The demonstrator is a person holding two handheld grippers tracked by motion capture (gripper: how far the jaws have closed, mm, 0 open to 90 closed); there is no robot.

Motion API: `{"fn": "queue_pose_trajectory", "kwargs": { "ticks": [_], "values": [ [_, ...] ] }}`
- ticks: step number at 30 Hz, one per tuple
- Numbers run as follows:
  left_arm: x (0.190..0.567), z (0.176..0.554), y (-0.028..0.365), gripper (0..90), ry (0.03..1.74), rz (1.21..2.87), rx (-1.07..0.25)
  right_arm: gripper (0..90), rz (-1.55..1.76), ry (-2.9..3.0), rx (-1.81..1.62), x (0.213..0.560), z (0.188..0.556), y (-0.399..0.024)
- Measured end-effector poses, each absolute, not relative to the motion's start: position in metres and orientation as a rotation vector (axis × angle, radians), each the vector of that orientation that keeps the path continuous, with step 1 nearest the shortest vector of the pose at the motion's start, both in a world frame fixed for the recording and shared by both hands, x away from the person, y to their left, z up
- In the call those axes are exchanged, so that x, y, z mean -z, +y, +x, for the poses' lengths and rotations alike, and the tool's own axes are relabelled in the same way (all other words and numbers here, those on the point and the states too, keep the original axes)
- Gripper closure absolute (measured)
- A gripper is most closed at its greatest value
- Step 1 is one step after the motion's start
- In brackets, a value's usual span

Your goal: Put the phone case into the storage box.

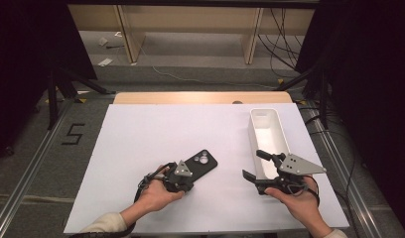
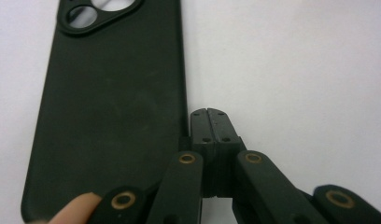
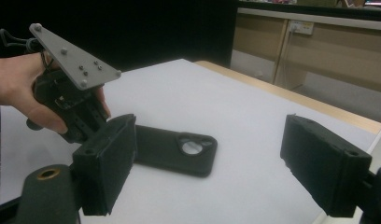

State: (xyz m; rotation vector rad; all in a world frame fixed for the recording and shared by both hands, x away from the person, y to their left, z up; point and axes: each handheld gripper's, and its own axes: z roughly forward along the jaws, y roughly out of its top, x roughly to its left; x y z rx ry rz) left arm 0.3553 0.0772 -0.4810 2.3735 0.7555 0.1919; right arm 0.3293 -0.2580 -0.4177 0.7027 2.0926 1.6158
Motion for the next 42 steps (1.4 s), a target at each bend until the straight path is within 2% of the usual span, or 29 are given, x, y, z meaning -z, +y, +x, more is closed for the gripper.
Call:
{"fn": "queue_pose_trajectory", "kwargs": {
  "ticks": [12,14,15,16,18,20,21,22,23,27,30,42],
  "values": [
    [0.474,0.361,0.086,89.4,0.766,2.356,-0.206,19.8,0.702,2.091,-1.619,0.418,0.329,-0.258],
    [0.47,0.362,0.086,79.6,0.755,2.343,-0.2,19.8,0.701,2.091,-1.62,0.417,0.329,-0.258],
    [0.466,0.363,0.085,79.6,0.742,2.342,-0.21,19.8,0.701,2.091,-1.62,0.417,0.329,-0.258],
    [0.462,0.367,0.085,68.3,0.737,2.322,-0.243,19.8,0.706,2.091,-1.621,0.418,0.33,-0.258],
    [0.458,0.373,0.084,54.7,0.724,2.315,-0.288,19.8,0.711,2.093,-1.62,0.418,0.33,-0.258],
    [0.453,0.384,0.079,34.1,0.702,2.365,-0.362,19.8,0.712,2.093,-1.619,0.418,0.33,-0.258],
    [0.453,0.384,0.079,26.3,0.702,2.365,-0.362,19.8,0.712,2.093,-1.619,0.418,0.33,-0.258],
    [0.454,0.392,0.075,20.2,0.712,2.389,-0.419,19.8,0.713,2.091,-1.621,0.418,0.33,-0.258],
    [0.454,0.392,0.075,17.1,0.712,2.389,-0.419,19.8,0.711,2.092,-1.62,0.418,0.33,-0.258],
    [0.457,0.401,0.071,12.4,0.685,2.444,-0.414,19.8,0.715,2.094,-1.625,0.418,0.331,-0.259],
    [0.464,0.406,0.067,11.9,0.689,2.471,-0.362,19.9,0.715,2.094,-1.625,0.418,0.331,-0.259],
    [0.474,0.413,0.064,6.9,0.667,2.543,-0.364,19.8,0.712,2.095,-1.628,0.419,0.331,-0.259]
  ]
}}
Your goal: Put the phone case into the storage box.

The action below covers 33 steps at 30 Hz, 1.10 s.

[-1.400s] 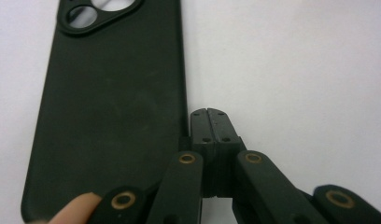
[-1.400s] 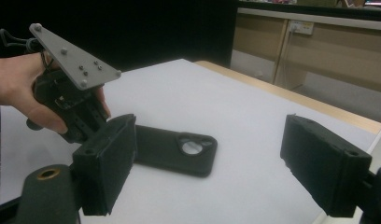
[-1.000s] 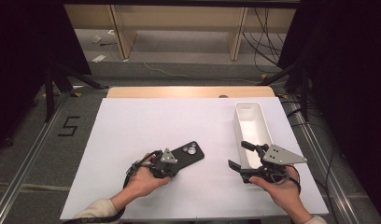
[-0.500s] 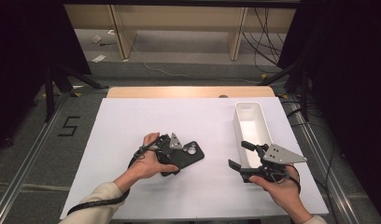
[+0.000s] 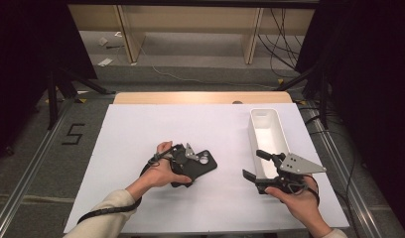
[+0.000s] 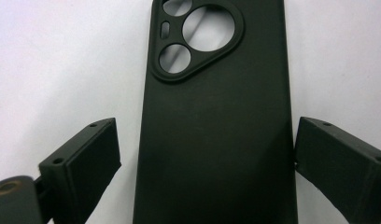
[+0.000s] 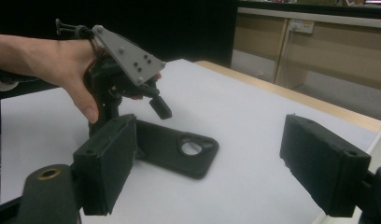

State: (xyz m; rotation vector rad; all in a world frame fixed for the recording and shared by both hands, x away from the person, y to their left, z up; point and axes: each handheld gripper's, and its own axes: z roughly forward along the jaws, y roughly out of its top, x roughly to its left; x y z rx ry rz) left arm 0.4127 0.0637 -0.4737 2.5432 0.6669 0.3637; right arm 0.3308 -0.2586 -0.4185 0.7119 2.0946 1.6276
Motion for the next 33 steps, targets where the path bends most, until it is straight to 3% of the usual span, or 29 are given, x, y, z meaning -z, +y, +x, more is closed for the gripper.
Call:
{"fn": "queue_pose_trajectory", "kwargs": {
  "ticks": [13,33],
  "values": [
    [0.479,0.419,0.064,0.0,0.689,2.549,-0.34,19.8,0.709,2.099,-1.621,0.419,0.331,-0.259],
    [0.481,0.431,0.064,1.5,0.683,2.572,-0.227,19.9,0.71,2.099,-1.622,0.419,0.331,-0.259]
  ]
}}
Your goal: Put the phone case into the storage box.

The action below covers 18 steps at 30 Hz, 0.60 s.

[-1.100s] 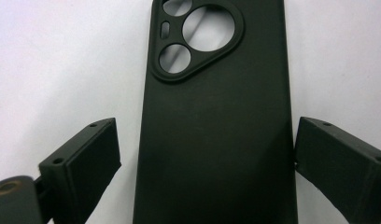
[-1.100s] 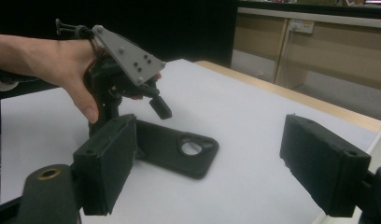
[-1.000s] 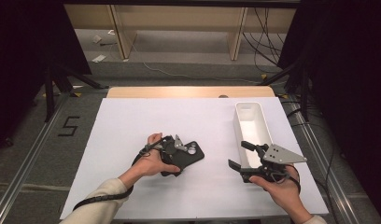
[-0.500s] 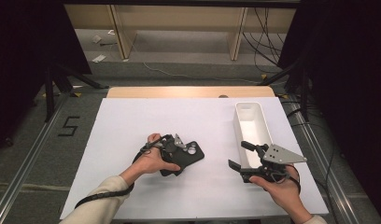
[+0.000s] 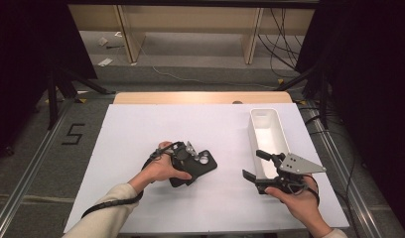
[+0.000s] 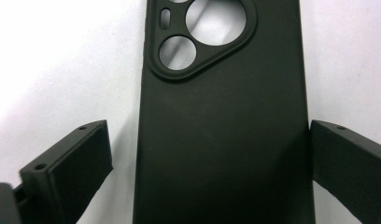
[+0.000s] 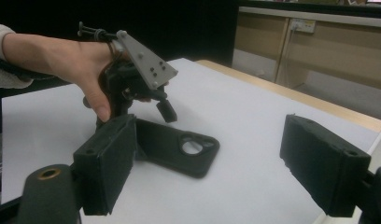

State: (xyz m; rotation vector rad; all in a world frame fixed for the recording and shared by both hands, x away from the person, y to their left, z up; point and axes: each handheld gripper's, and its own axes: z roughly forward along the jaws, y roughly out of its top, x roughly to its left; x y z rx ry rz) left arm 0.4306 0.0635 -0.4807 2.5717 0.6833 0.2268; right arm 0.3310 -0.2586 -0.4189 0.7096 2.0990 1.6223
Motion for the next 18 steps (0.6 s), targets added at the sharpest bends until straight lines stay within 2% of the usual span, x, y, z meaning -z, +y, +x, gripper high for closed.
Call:
{"fn": "queue_pose_trajectory", "kwargs": {
  "ticks": [18],
  "values": [
    [0.479,0.4356,0.0627,8.1,0.62,2.596,-0.151,20.0,0.702,2.103,-1.62,0.4189,0.3308,-0.2582]
  ]
}}
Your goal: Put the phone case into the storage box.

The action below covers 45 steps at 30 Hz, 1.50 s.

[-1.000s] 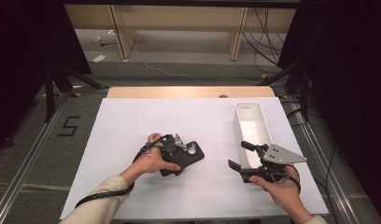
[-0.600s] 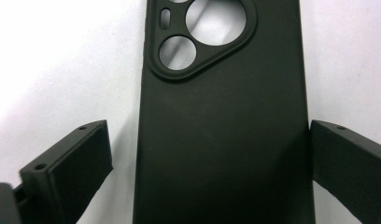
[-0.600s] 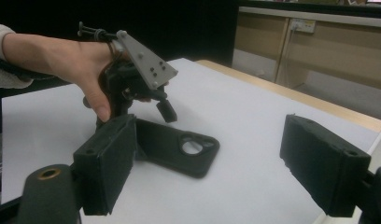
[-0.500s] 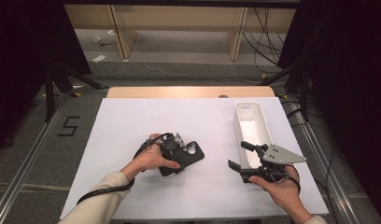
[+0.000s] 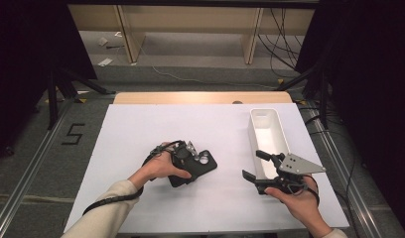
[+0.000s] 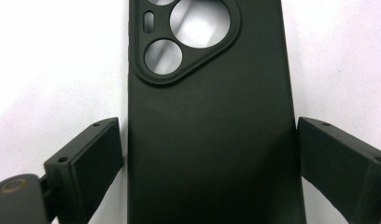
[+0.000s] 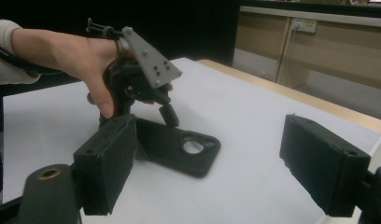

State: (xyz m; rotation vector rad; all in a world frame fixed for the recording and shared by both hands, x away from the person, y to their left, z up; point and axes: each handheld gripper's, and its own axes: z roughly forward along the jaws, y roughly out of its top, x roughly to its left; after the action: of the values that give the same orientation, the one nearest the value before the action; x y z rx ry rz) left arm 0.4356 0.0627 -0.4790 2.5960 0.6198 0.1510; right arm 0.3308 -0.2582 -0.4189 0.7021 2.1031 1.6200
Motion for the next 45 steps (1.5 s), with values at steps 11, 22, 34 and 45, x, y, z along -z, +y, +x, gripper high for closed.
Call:
{"fn": "queue_pose_trajectory", "kwargs": {
  "ticks": [11,22,34,45],
  "values": [
    [0.4788,0.4364,0.0623,8.6,0.61,2.602,-0.144,20.0,0.701,2.107,-1.62,0.4191,0.3308,-0.2577],
    [0.4777,0.436,0.0627,12.6,0.615,2.597,-0.133,20.1,0.7,2.109,-1.619,0.4194,0.3308,-0.2575],
    [0.4771,0.4345,0.0622,14.0,0.639,2.596,-0.141,20.1,0.7,2.11,-1.62,0.4193,0.3308,-0.2577],
    [0.477,0.4331,0.0635,14.8,0.652,2.586,-0.137,20.2,0.7,2.108,-1.619,0.4193,0.3308,-0.2581]
  ]
}}
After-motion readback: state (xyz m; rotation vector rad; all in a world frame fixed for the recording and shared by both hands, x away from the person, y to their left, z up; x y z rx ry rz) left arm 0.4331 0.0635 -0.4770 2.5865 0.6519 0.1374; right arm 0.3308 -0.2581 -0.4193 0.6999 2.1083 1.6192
